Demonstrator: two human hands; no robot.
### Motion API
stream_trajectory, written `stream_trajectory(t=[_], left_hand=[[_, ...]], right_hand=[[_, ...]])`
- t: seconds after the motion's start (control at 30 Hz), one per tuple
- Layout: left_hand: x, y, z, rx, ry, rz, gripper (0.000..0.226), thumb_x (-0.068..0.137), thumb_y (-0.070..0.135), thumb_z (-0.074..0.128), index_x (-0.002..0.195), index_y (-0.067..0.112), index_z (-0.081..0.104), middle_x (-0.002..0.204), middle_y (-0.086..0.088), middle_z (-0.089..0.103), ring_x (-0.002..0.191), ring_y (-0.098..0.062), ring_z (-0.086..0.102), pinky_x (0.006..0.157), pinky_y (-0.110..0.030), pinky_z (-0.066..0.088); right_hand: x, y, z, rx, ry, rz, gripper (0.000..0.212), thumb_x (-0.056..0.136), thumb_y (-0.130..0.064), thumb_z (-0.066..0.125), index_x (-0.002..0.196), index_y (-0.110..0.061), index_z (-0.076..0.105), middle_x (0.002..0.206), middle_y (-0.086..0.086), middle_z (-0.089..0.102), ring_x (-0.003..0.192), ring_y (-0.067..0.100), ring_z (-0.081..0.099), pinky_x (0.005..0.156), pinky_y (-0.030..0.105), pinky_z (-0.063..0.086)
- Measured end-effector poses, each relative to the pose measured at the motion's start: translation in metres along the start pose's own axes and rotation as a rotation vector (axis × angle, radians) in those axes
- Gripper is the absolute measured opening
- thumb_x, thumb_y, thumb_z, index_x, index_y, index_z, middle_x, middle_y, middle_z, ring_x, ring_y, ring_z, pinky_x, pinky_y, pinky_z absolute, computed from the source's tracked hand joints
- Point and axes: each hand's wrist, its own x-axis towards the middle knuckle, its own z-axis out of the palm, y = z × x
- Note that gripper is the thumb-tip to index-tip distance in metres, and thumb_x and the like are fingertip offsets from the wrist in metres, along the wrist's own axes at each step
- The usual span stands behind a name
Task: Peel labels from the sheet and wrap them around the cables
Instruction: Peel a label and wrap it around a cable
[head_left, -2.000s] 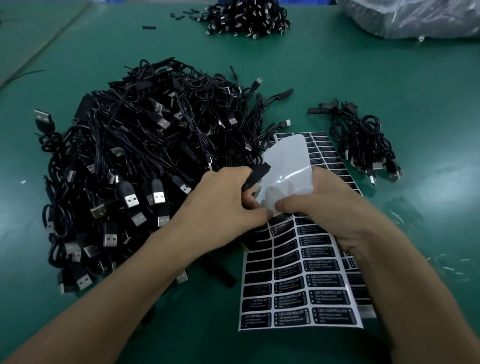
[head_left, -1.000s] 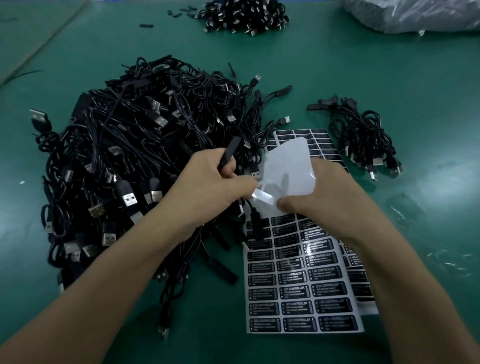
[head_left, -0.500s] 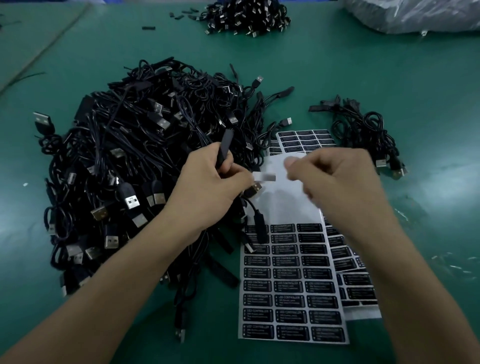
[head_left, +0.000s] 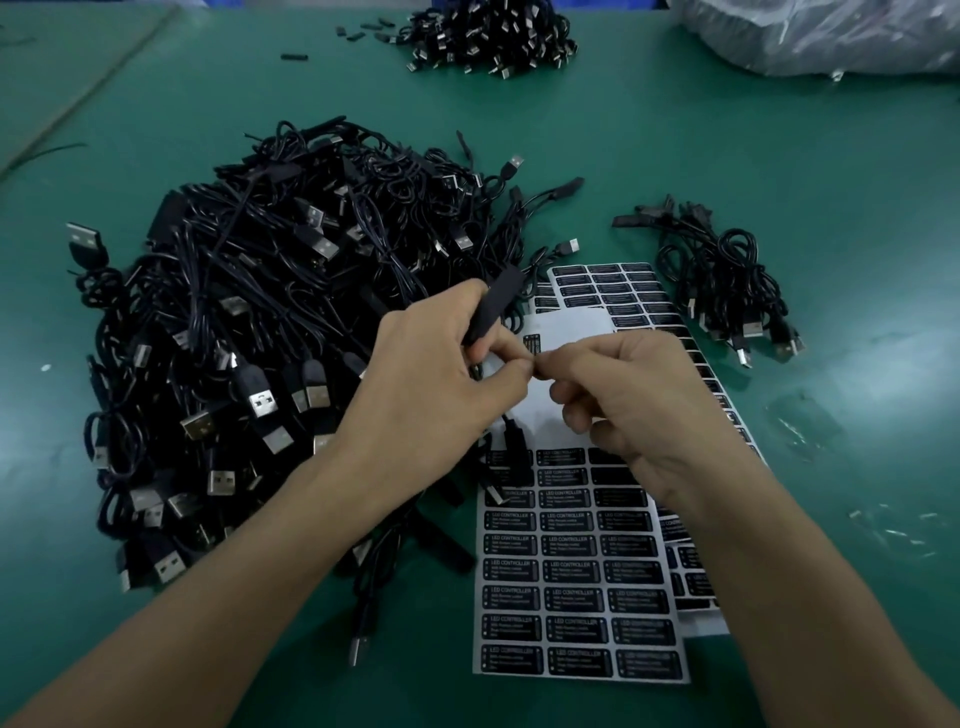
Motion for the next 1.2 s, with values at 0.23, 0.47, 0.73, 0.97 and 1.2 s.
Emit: stream_trajectory(t=[0.23,0.47,0.73,0.97,1.2], left_hand=[[0.005,-0.009,-0.005,-0.066,0.117,-0.164,0.042,0.084,0.01,0.07,0.069,0.023,0.033,0.076,0.002,0.072,0.048,-0.001,0.048,0.051,-0.026,0.044],[0.009,-0.012,-0.006,-0.165,0.172,-0.267,0.042,0.085,0.019,0.073,0.071,0.024,0.034,0.083,-0.008,0.07,0.053,-0.007,0.043,0.051,-0.025,0.042],[0.007,0.001,-0.008,-0.441,0.005,-0.295,0.046,0.085,-0.002,0.072,0.074,0.018,0.033,0.072,-0.003,0.074,0.036,0.004,0.046,0.036,-0.01,0.034],[0.007,-0.005,-0.008,-0.406,-0.013,-0.27,0.047,0.082,-0.007,0.073,0.075,0.016,0.033,0.068,0.004,0.074,0.059,-0.001,0.065,0.054,-0.013,0.048],[0.008,-0.005,-0.005,-0.437,0.047,-0.312,0.046,0.082,-0.006,0.073,0.073,0.018,0.034,0.07,0.0,0.074,0.047,0.003,0.056,0.043,-0.007,0.039]], right_hand=[[-0.001,0.006,-0.005,-0.289,0.149,-0.225,0.02,0.082,-0.02,0.071,0.063,-0.013,0.071,0.048,-0.002,0.063,0.037,0.003,0.05,0.04,0.015,0.037],[0.002,0.006,-0.005,-0.293,0.107,-0.322,0.02,0.085,-0.014,0.068,0.066,-0.017,0.071,0.05,0.001,0.061,0.041,0.005,0.049,0.045,0.016,0.042],[-0.003,0.0,0.001,-0.079,-0.09,-0.376,0.021,0.091,-0.012,0.07,0.071,-0.019,0.074,0.053,-0.011,0.057,0.044,-0.001,0.041,0.044,0.01,0.033],[-0.004,0.001,-0.001,-0.122,-0.066,-0.331,0.017,0.088,-0.022,0.074,0.071,-0.019,0.076,0.056,-0.006,0.062,0.044,-0.001,0.048,0.046,0.009,0.036],[-0.003,0.004,-0.002,-0.252,-0.064,-0.299,0.012,0.077,-0.029,0.083,0.085,-0.025,0.074,0.057,-0.01,0.058,0.048,0.005,0.048,0.051,0.021,0.043]])
